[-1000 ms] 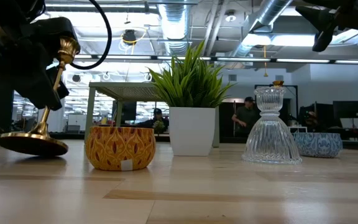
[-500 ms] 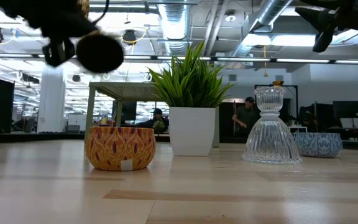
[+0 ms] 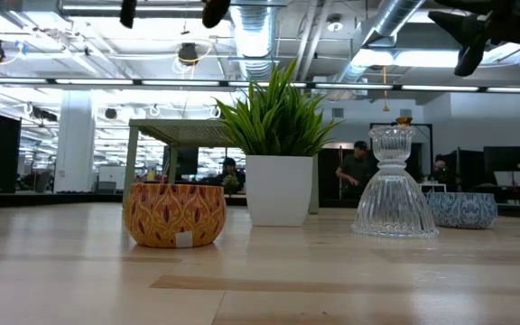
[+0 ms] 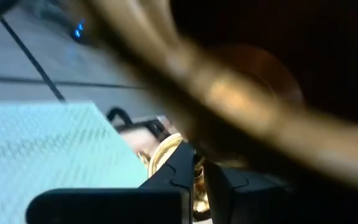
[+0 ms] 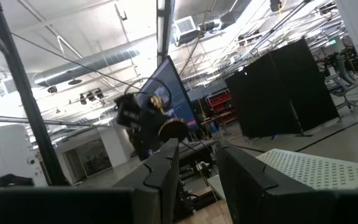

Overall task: Pick & Place candle stick holders
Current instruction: Put the middle left gold candle holder on the shelf

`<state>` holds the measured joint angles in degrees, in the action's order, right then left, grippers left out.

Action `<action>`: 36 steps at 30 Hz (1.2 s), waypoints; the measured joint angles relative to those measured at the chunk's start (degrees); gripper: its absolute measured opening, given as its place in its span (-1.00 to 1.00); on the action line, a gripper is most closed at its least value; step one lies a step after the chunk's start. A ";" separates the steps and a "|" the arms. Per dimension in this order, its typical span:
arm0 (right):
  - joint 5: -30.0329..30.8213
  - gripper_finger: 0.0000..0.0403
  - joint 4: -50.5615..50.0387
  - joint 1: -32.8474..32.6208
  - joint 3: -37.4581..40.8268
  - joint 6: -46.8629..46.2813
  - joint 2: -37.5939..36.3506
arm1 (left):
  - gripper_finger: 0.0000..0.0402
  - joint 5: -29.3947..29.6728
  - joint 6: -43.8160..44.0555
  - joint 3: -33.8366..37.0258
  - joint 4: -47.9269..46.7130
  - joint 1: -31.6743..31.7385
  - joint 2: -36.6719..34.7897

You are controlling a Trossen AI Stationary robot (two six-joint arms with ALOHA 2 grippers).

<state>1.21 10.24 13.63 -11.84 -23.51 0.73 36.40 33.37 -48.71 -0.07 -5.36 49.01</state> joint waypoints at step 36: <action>1.87 -0.49 -1.29 0.04 0.00 0.04 0.00 | -0.93 -22.24 -18.30 -24.53 -33.00 44.58 30.12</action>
<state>3.07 8.95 13.67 -11.84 -23.46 0.73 14.16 15.08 -73.23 -33.07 39.22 79.12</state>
